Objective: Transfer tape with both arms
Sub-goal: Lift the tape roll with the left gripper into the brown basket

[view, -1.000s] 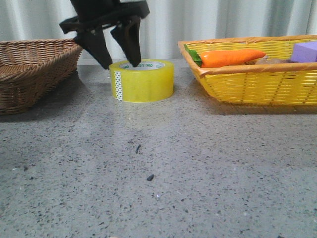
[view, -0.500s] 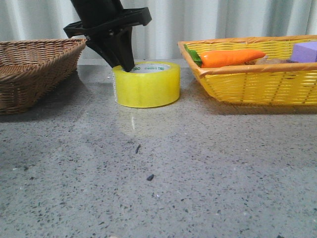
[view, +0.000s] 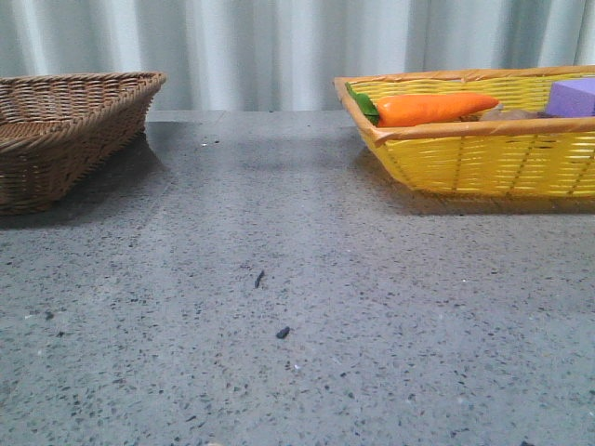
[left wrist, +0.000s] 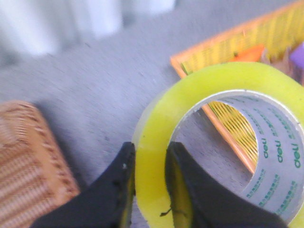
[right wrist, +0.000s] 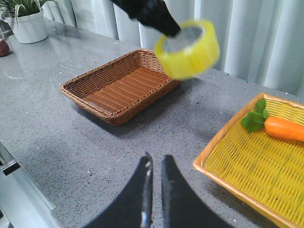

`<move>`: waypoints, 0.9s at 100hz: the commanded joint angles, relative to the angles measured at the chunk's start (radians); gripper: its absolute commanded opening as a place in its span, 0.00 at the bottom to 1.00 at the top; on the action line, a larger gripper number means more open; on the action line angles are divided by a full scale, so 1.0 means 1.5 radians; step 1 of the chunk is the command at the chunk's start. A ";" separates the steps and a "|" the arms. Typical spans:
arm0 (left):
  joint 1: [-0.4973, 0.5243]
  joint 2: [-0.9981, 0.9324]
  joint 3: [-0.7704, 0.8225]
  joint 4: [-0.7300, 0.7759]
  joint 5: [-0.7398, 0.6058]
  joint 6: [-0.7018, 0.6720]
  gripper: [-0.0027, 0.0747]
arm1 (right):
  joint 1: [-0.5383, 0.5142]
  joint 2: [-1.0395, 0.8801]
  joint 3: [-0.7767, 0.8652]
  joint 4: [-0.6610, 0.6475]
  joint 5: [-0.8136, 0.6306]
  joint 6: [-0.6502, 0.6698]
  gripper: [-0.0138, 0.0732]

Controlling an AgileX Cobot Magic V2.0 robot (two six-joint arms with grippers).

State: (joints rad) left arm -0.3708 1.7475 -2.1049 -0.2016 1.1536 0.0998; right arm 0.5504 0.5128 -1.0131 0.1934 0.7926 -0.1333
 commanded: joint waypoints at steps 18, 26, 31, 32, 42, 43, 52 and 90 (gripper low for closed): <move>0.120 -0.091 -0.016 0.043 0.045 -0.002 0.01 | -0.003 0.011 -0.015 -0.002 -0.063 0.000 0.11; 0.158 -0.096 0.010 0.043 0.037 -0.002 0.01 | -0.003 0.011 -0.015 -0.002 -0.063 0.000 0.11; 0.181 -0.096 0.034 0.041 0.026 -0.002 0.01 | -0.003 0.011 -0.015 0.005 -0.062 0.000 0.11; 0.187 -0.096 0.043 0.041 0.021 -0.002 0.01 | -0.003 0.011 -0.015 0.006 -0.062 0.000 0.11; 0.220 -0.093 0.113 0.028 -0.010 -0.002 0.01 | -0.003 0.011 -0.015 0.013 -0.058 0.000 0.11; 0.221 -0.093 0.118 0.026 -0.013 -0.002 0.01 | -0.003 0.011 -0.015 0.013 -0.058 0.000 0.11; 0.234 -0.088 0.190 0.027 -0.053 -0.004 0.01 | -0.003 0.011 -0.015 0.013 -0.050 0.000 0.11; 0.237 -0.105 0.297 0.010 -0.093 -0.047 0.78 | -0.003 0.011 -0.015 0.013 -0.045 0.000 0.11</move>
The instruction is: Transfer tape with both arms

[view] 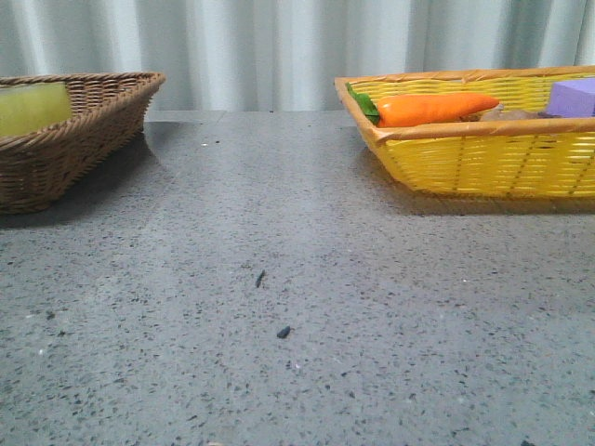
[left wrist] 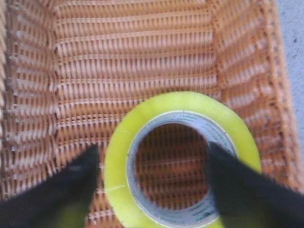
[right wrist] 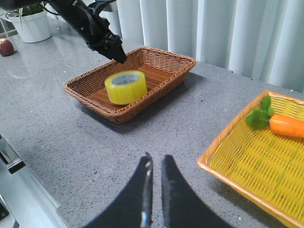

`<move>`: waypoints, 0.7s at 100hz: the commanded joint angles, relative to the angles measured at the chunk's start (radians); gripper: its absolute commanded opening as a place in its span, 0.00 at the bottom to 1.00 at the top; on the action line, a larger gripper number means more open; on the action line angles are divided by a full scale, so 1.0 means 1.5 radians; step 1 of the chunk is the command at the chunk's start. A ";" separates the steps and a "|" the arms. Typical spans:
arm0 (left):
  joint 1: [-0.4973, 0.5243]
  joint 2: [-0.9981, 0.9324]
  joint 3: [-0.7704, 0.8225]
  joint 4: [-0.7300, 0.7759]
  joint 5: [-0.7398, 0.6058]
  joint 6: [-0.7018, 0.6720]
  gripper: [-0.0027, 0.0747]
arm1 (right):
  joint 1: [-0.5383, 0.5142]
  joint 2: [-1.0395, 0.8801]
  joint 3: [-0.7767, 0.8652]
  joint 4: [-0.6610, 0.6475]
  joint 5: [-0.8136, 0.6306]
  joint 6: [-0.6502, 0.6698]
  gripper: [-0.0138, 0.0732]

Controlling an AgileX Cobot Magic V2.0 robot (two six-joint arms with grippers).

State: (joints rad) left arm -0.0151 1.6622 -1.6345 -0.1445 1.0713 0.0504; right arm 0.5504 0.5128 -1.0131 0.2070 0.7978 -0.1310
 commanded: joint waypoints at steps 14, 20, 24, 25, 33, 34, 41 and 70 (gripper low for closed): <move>-0.028 -0.115 -0.001 -0.090 -0.107 0.006 0.70 | -0.003 0.010 -0.014 -0.002 -0.049 -0.001 0.11; -0.063 -0.162 0.029 -0.085 -0.177 0.020 0.65 | -0.003 0.007 -0.011 -0.005 -0.062 -0.001 0.11; -0.091 -0.203 0.060 -0.075 -0.235 0.026 0.60 | -0.003 0.002 -0.001 -0.009 -0.081 -0.001 0.11; -0.096 -0.211 0.065 -0.074 -0.245 0.029 0.59 | -0.003 -0.002 0.001 -0.010 -0.085 -0.001 0.11; -0.160 -0.302 0.148 -0.044 -0.359 0.034 0.49 | -0.003 -0.030 0.039 -0.030 -0.132 -0.001 0.11; -0.165 -0.309 0.156 -0.042 -0.369 0.034 0.49 | -0.003 -0.037 0.048 -0.035 -0.141 -0.001 0.11; -0.217 -0.392 0.242 -0.030 -0.454 0.034 0.42 | -0.003 -0.079 0.104 -0.064 -0.194 -0.001 0.11; -0.342 -0.719 0.631 -0.030 -0.656 0.034 0.12 | -0.003 -0.272 0.342 -0.119 -0.383 -0.001 0.11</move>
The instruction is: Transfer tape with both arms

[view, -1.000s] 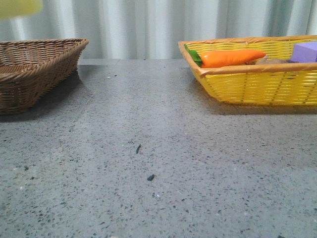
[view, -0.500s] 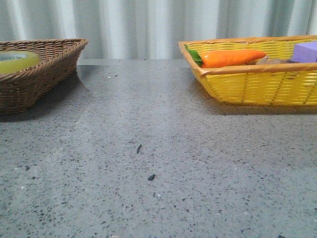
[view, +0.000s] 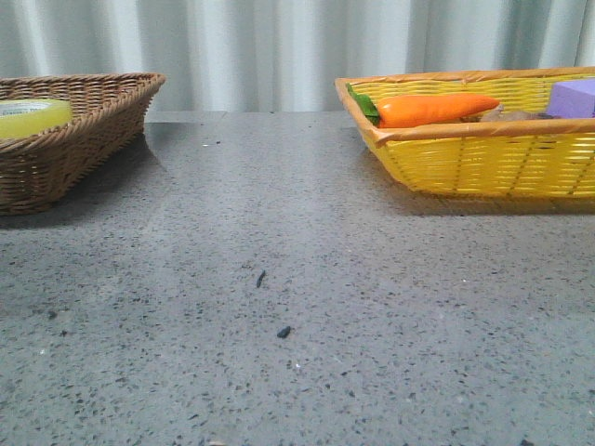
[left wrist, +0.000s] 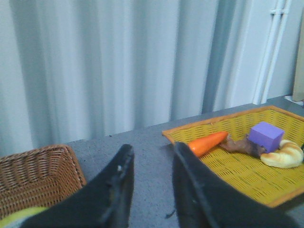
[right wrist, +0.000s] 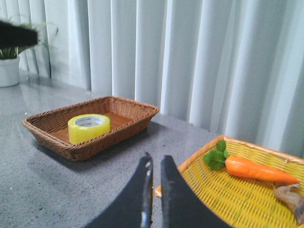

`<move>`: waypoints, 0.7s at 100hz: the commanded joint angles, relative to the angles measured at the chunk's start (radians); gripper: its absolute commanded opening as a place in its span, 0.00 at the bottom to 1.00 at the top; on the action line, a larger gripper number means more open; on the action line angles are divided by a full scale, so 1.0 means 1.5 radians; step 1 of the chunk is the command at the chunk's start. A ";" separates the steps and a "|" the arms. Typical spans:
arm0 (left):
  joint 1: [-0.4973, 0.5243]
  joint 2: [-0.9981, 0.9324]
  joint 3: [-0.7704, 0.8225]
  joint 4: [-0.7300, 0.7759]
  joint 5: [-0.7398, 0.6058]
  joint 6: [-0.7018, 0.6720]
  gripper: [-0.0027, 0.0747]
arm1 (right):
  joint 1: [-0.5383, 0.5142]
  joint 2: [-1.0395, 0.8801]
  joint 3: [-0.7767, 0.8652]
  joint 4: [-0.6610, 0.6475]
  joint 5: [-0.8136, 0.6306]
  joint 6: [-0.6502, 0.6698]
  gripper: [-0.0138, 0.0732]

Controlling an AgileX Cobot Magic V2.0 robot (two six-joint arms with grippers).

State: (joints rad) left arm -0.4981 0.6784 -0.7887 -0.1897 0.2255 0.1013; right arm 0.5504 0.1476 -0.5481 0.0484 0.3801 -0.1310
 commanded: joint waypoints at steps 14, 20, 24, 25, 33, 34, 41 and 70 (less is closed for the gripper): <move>-0.020 -0.154 0.181 -0.008 -0.130 -0.003 0.01 | -0.003 -0.060 0.090 -0.013 -0.152 -0.001 0.11; -0.020 -0.170 0.198 -0.008 -0.128 -0.003 0.01 | -0.003 -0.060 0.097 -0.013 -0.159 -0.001 0.11; -0.020 -0.175 0.203 -0.008 -0.126 -0.003 0.01 | -0.003 -0.060 0.098 -0.013 -0.159 -0.001 0.11; -0.020 -0.176 0.203 -0.008 -0.124 -0.003 0.01 | -0.003 -0.060 0.098 -0.013 -0.158 -0.001 0.11; -0.020 -0.177 0.203 -0.008 -0.117 -0.003 0.01 | -0.003 -0.060 0.100 -0.013 -0.158 -0.001 0.11; -0.020 -0.177 0.203 -0.008 -0.117 -0.003 0.01 | -0.003 -0.060 0.100 -0.013 -0.158 -0.001 0.11; -0.020 -0.177 0.203 -0.008 -0.117 -0.003 0.01 | -0.003 -0.060 0.100 -0.013 -0.158 -0.001 0.11; -0.020 -0.177 0.203 -0.008 -0.117 -0.003 0.01 | -0.003 -0.060 0.100 -0.013 -0.158 -0.001 0.11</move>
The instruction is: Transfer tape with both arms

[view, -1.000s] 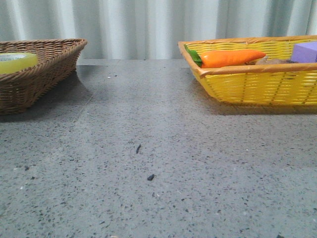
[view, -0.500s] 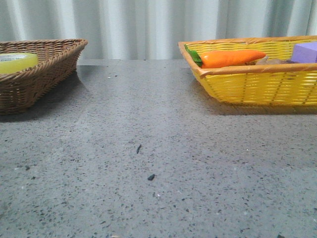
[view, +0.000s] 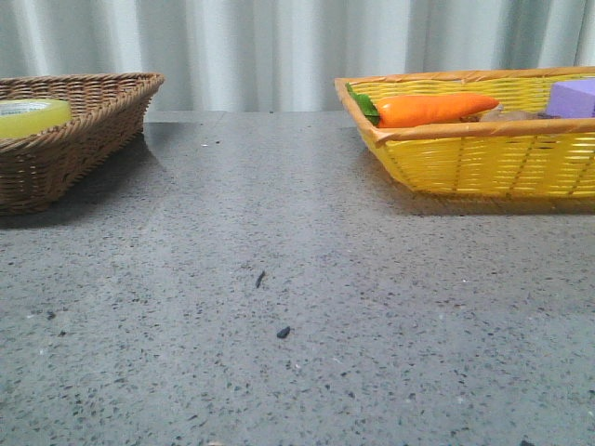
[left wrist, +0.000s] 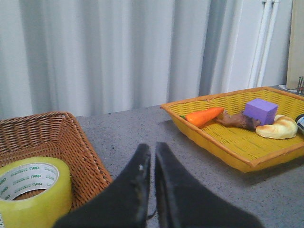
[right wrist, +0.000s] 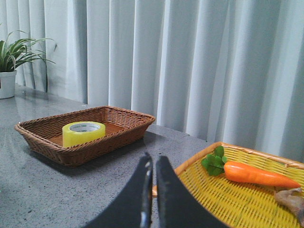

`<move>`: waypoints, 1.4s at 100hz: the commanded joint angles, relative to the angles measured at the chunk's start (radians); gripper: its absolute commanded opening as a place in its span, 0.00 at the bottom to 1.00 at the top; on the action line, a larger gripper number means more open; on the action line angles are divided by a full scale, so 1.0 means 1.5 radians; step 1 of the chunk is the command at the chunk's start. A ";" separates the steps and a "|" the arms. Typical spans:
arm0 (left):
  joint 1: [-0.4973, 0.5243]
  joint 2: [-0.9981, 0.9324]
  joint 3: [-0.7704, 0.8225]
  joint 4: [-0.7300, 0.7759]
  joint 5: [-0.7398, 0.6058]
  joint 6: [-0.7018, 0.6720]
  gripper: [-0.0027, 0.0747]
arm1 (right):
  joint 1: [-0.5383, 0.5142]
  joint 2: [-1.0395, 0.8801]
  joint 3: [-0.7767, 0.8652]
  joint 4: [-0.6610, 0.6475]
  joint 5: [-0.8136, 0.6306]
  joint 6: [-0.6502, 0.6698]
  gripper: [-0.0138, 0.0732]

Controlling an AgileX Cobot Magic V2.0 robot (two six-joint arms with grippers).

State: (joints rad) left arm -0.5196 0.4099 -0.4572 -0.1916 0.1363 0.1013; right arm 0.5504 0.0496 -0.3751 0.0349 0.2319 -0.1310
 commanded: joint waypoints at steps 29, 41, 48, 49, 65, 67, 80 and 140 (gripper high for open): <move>-0.004 -0.008 0.001 0.028 -0.069 0.006 0.01 | -0.003 0.006 -0.016 -0.004 -0.059 -0.001 0.11; 0.020 -0.029 0.058 0.057 -0.109 0.006 0.01 | -0.003 0.006 -0.016 -0.004 -0.059 -0.001 0.11; 0.038 -0.051 0.116 0.064 -0.151 0.006 0.01 | -0.003 0.006 -0.016 -0.004 -0.059 -0.001 0.11; 0.040 -0.054 0.129 0.069 -0.155 0.006 0.01 | -0.003 0.006 -0.016 -0.004 -0.059 -0.001 0.11; 0.083 -0.148 0.263 0.088 -0.180 0.005 0.01 | -0.003 0.006 -0.016 -0.004 -0.059 -0.001 0.11; 0.088 -0.163 0.277 0.088 -0.177 0.003 0.01 | -0.003 0.006 -0.016 -0.004 -0.059 -0.001 0.11; 0.131 -0.254 0.313 0.088 -0.091 -0.025 0.01 | -0.003 0.006 -0.016 -0.004 -0.059 -0.001 0.11; 0.214 -0.293 0.313 0.051 0.085 -0.026 0.01 | -0.001 0.006 -0.016 -0.004 -0.060 -0.001 0.11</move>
State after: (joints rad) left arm -0.2012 -0.0042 0.0051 -0.0999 0.3253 0.0719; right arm 0.5504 0.0496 -0.3748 0.0335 0.2264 -0.1310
